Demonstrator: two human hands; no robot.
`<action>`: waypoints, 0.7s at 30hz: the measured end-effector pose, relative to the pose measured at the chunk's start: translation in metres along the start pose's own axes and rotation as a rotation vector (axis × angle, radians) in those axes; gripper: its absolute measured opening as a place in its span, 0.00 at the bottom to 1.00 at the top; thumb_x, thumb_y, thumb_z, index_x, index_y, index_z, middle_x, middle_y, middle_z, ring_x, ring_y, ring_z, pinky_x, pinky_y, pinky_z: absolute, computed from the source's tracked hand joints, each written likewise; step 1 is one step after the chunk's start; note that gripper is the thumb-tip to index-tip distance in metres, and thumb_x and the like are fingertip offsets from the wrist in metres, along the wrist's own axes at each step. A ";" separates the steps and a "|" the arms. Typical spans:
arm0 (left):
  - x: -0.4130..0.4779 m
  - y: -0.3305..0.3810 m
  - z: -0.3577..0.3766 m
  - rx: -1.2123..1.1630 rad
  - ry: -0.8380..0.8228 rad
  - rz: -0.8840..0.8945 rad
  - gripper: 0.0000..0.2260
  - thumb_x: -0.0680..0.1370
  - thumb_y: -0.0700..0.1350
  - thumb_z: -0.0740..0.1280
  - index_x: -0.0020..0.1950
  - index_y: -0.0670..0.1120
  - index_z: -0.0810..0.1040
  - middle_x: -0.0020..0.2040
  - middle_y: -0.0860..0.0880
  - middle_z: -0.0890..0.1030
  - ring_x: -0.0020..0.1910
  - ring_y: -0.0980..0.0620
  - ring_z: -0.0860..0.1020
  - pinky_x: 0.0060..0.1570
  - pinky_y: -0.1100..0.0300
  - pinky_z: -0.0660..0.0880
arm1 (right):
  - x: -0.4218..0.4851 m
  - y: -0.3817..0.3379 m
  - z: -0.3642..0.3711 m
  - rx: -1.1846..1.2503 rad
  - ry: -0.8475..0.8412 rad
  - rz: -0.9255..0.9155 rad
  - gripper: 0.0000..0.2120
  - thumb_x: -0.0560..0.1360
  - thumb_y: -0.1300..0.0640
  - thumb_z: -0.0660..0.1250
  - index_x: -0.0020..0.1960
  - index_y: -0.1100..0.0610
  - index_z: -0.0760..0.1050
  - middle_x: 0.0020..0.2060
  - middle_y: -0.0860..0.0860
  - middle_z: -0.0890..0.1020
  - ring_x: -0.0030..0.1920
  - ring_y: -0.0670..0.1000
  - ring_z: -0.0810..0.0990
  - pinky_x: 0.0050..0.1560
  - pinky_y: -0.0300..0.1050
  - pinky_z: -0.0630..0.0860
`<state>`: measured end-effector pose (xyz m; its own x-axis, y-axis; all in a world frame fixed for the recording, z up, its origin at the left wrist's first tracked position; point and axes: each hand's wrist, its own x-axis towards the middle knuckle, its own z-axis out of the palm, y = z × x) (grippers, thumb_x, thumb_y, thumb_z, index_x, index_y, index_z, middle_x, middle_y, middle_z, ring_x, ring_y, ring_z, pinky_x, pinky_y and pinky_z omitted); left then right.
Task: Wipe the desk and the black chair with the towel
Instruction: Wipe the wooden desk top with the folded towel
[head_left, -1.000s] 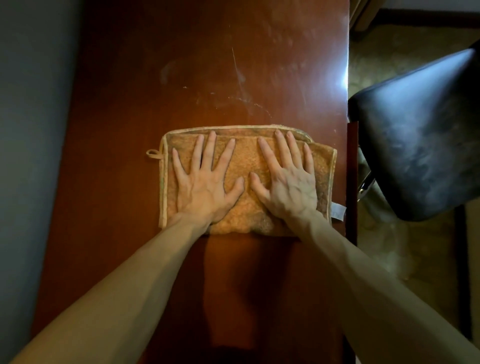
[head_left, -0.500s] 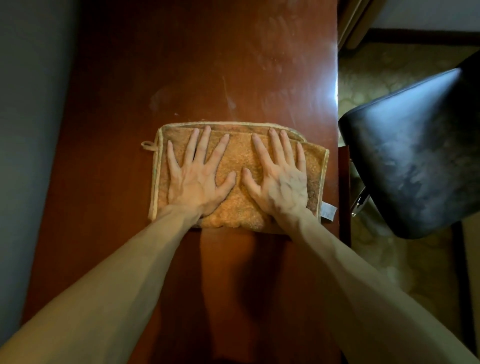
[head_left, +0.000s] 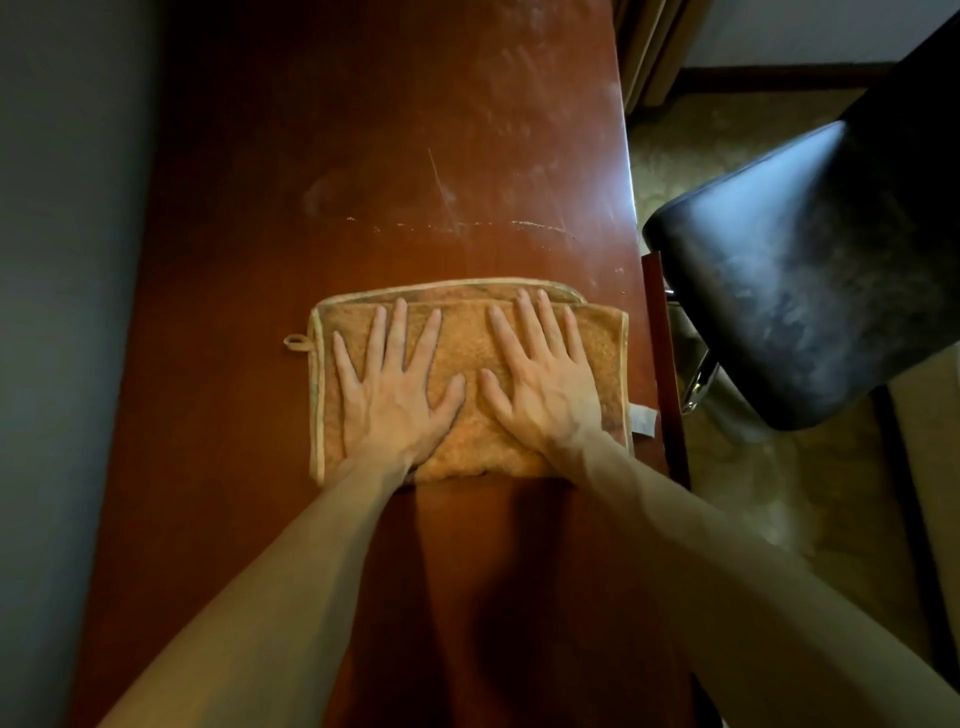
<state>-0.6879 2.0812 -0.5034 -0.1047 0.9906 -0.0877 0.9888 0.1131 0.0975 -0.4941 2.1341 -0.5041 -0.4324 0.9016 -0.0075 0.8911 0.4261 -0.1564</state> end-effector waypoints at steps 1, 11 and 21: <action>-0.012 0.000 0.000 0.003 0.005 -0.002 0.34 0.81 0.68 0.47 0.85 0.58 0.45 0.86 0.47 0.46 0.85 0.46 0.44 0.78 0.30 0.43 | -0.011 -0.004 -0.001 0.003 -0.004 -0.003 0.35 0.82 0.37 0.52 0.84 0.52 0.53 0.83 0.58 0.55 0.83 0.58 0.48 0.82 0.59 0.43; -0.147 0.004 0.009 -0.011 -0.015 -0.039 0.34 0.81 0.67 0.50 0.85 0.57 0.49 0.86 0.46 0.48 0.85 0.46 0.45 0.78 0.31 0.45 | -0.127 -0.041 0.002 0.037 -0.052 -0.048 0.35 0.82 0.38 0.54 0.84 0.52 0.55 0.83 0.58 0.54 0.83 0.57 0.47 0.81 0.61 0.49; -0.292 0.007 0.023 -0.004 -0.029 0.025 0.35 0.80 0.67 0.51 0.85 0.56 0.51 0.86 0.46 0.51 0.85 0.45 0.49 0.79 0.31 0.45 | -0.282 -0.086 0.007 0.042 -0.111 0.021 0.35 0.82 0.37 0.53 0.84 0.50 0.52 0.83 0.56 0.52 0.83 0.55 0.45 0.82 0.60 0.48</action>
<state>-0.6485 1.7913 -0.4995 -0.0770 0.9905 -0.1137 0.9906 0.0889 0.1041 -0.4496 1.8433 -0.4955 -0.4287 0.8954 -0.1203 0.8944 0.4017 -0.1967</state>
